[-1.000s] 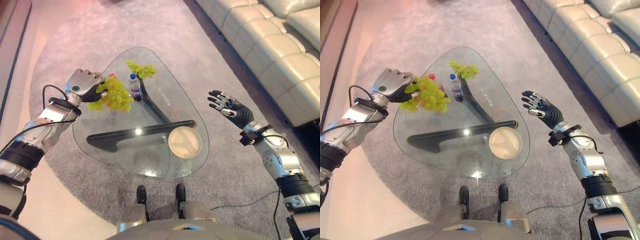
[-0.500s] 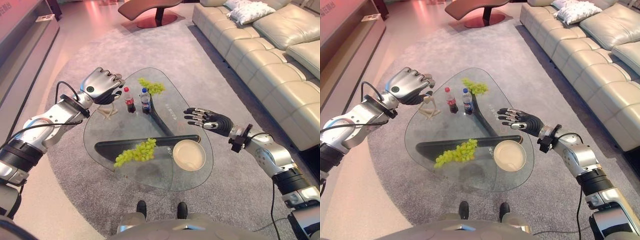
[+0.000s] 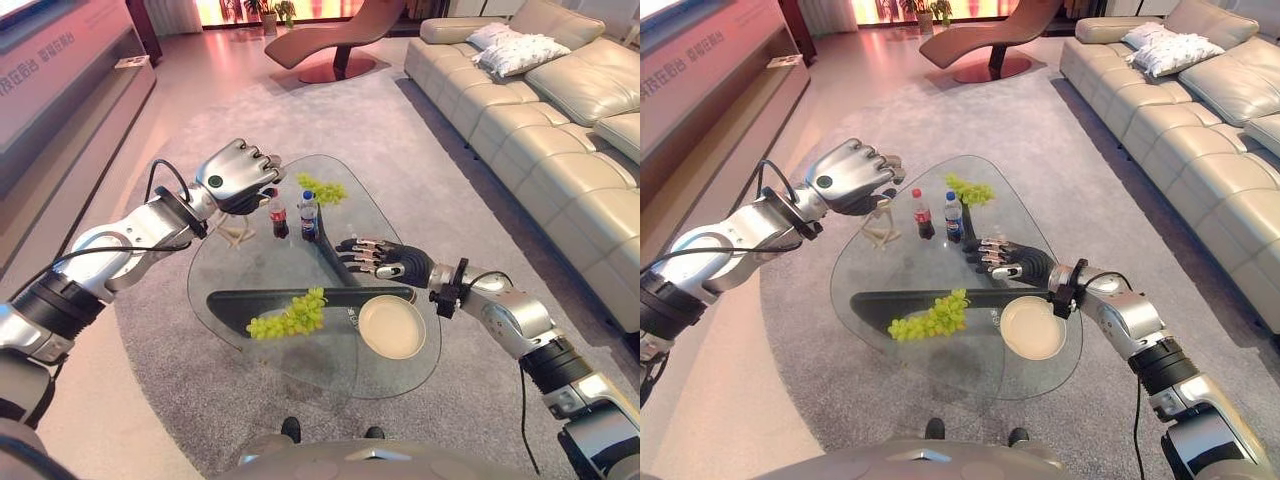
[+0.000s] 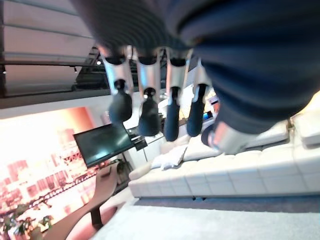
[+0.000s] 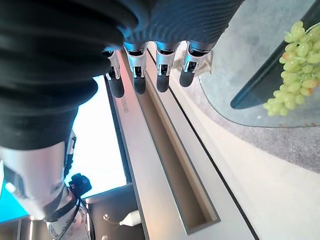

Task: Pick up fruits into the plate

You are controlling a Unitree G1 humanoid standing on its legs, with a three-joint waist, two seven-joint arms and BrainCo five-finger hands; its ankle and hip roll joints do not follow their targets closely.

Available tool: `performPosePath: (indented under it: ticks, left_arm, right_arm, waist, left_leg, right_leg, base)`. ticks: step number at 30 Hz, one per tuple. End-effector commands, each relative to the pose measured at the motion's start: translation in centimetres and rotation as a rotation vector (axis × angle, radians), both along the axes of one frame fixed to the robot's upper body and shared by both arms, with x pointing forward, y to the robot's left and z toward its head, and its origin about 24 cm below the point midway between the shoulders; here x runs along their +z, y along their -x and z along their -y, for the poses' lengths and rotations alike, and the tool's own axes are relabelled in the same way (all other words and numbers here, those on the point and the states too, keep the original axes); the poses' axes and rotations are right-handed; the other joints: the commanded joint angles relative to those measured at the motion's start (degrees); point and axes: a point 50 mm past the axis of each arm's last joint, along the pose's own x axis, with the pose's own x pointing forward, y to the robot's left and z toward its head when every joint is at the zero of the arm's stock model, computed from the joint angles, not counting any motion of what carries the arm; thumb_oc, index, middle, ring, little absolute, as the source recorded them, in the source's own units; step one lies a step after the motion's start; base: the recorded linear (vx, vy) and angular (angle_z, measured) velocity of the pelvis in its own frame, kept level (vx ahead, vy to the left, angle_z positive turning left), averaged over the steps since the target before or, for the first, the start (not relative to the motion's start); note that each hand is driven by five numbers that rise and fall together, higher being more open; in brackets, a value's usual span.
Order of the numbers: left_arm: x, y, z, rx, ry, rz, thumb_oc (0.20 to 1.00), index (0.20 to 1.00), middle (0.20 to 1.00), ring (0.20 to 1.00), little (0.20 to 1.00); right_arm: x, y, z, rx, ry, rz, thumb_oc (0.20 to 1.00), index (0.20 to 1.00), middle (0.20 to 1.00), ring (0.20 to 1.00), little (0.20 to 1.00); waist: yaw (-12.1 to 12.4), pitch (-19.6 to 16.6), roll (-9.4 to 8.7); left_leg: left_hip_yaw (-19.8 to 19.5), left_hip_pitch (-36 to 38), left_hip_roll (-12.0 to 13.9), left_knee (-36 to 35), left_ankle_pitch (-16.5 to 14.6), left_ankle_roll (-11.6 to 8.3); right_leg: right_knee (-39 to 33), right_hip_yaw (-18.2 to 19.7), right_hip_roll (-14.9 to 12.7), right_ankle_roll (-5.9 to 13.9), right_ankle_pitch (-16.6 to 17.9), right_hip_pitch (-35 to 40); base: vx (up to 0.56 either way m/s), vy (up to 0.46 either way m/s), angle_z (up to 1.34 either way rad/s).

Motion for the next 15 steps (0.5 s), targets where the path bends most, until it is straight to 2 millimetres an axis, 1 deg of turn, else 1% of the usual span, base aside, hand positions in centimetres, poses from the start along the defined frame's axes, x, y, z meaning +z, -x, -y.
performPosePath:
  ticks: [1,2,3,4,6,7,9,10,11,12,13,14,15]
  left_arm:
    - [1.7,-1.3,-0.5,0.091,0.1,0.014,1.0,1.0,1.0,1.0,1.0]
    - [1.1,-1.4,-0.9,0.12,0.12,-0.013,1.0,1.0,1.0,1.0,1.0]
    - [0.9,-1.4,-1.0,0.132,0.132,-0.028,1.0,1.0,1.0,1.0,1.0]
    - [-0.1,-1.5,-1.5,0.169,0.146,-0.05,1.0,1.0,1.0,1.0,1.0]
    - [-1.4,-1.6,-2.1,0.22,0.168,-0.084,1.0,1.0,1.0,1.0,1.0]
    - [-1.6,-1.7,-2.4,0.238,0.178,-0.089,1.0,1.0,1.0,1.0,1.0]
    - [-2.4,-2.0,-3.2,0.295,0.21,-0.105,1.0,1.0,1.0,1.0,1.0]
    - [-2.5,-2.3,-3.8,0.327,0.236,-0.106,1.0,1.0,1.0,1.0,1.0]
    - [-2.5,-2.4,-3.8,0.333,0.238,-0.103,1.0,1.0,1.0,1.0,1.0]
    - [-2.6,-2.6,-4.3,0.357,0.256,-0.101,1.0,1.0,1.0,1.0,1.0]
    - [-2.5,-3.3,-5.5,0.431,0.315,-0.095,1.0,1.0,1.0,1.0,1.0]
    - [-2.5,-3.3,-5.6,0.443,0.324,-0.096,1.0,1.0,1.0,1.0,1.0]
    - [-2.5,-3.6,-6.4,0.485,0.356,-0.084,1.0,1.0,1.0,1.0,1.0]
  right_arm:
    - [1.8,-0.4,-1.5,0.033,-0.063,0.089,1.0,1.0,1.0,1.0,1.0]
    - [1.4,-0.2,-1.5,0.023,-0.071,0.077,1.0,1.0,1.0,1.0,1.0]
    - [1.2,-0.1,-1.5,0.015,-0.075,0.069,1.0,1.0,1.0,1.0,1.0]
    - [0.5,0.2,-1.5,-0.005,-0.075,0.058,1.0,1.0,1.0,1.0,1.0]
    - [-0.2,0.5,-1.6,-0.041,-0.078,0.047,1.0,1.0,1.0,1.0,1.0]
    - [-0.4,0.6,-1.6,-0.058,-0.084,0.05,1.0,1.0,1.0,1.0,1.0]
    - [-0.8,0.5,-1.9,-0.113,-0.107,0.052,1.0,1.0,1.0,1.0,1.0]
    - [-0.9,0.3,-2.0,-0.135,-0.11,0.061,1.0,1.0,1.0,1.0,1.0]
    - [-0.9,0.2,-2.0,-0.143,-0.113,0.064,1.0,1.0,1.0,1.0,1.0]
    - [-1.0,0.1,-2.0,-0.163,-0.114,0.07,1.0,1.0,1.0,1.0,1.0]
    - [-1.1,-0.4,-1.8,-0.225,-0.122,0.094,1.0,1.0,1.0,1.0,1.0]
    - [-1.1,-0.5,-1.8,-0.239,-0.127,0.094,1.0,1.0,1.0,1.0,1.0]
    - [-1.1,-0.7,-1.5,-0.269,-0.144,0.098,1.0,1.0,1.0,1.0,1.0]
  waist:
    - [0.6,-1.2,-1.65]
    - [0.5,-1.0,-1.68]
    - [0.5,-0.9,-1.68]
    - [0.4,-0.6,-1.65]
    - [0.1,0.2,-1.52]
    - [0.0,0.7,-1.57]
    - [-0.3,2.1,-1.46]
    - [-0.6,3.1,-1.42]
    - [-0.6,3.4,-1.41]
    - [-0.9,4.2,-1.34]
    - [-1.6,7.0,-1.11]
    - [-1.7,7.4,-1.06]
    - [-2.3,9.6,-0.84]
  left_leg:
    - [2.0,4.7,-1.6,1.7,-11.5,1.28]
    - [2.1,4.3,-1.7,1.9,-11.1,1.3]
    - [2.1,4.2,-1.7,2.0,-11.1,1.3]
    - [2.2,4.2,-1.6,2.1,-11.1,1.36]
    - [2.4,4.4,-1.5,2.2,-11.7,1.39]
    - [2.5,3.7,-1.5,2.6,-11.3,1.42]
    - [3.0,2.8,-1.2,3.5,-11.9,1.45]
    - [3.2,1.8,-1.1,4.2,-11.9,1.49]
    - [3.3,1.4,-1.1,4.4,-12.0,1.5]
    - [3.4,0.6,-1.0,4.8,-11.9,1.53]
    - [3.9,-1.9,-0.9,6.1,-11.9,1.59]
    - [3.9,-2.3,-0.9,6.2,-11.8,1.61]
    - [4.1,-3.7,-1.0,6.9,-11.7,1.7]
  right_leg:
    - [1.1,-1.5,-2.5,3.61,-6.1,2.8]
    - [1.3,-1.4,-2.6,3.59,-5.7,2.4]
    - [1.3,-1.4,-2.6,3.6,-5.7,2.4]
    - [1.4,-1.1,-2.5,3.59,-5.7,2.3]
    - [1.4,-0.7,-2.4,3.66,-6.1,2.4]
    - [1.7,-0.5,-2.5,3.59,-5.8,1.7]
    - [2.5,0.3,-2.5,3.64,-6.3,0.7]
    - [3.1,0.7,-2.5,3.62,-6.4,-0.5]
    - [3.4,0.9,-2.5,3.6,-6.5,-0.9]
    - [3.8,1.3,-2.4,3.54,-6.6,-1.7]
    - [5.1,2.6,-2.2,3.33,-6.7,-4.4]
    - [5.3,2.8,-2.1,3.28,-6.7,-4.7]
    - [6.2,3.7,-1.8,3.09,-6.8,-6.3]
  base:
    - [0.08,0.01,0.05]
    - [0.07,-0.001,0.02]
    - [0.05,-0.005,0.0]
    - [0.07,-0.005,-0.01]
    - [0.05,-0.003,-0.01]
    - [0.03,-0.005,-0.03]
    - [-0.05,-0.006,-0.09]
    - [-0.1,-0.009,-0.19]
    - [-0.12,-0.005,-0.24]
    - [-0.22,0.03,-0.14]
    - [-0.21,0.038,-0.15]
    - [-0.26,0.057,-0.28]
    - [-0.2,0.053,-0.4]
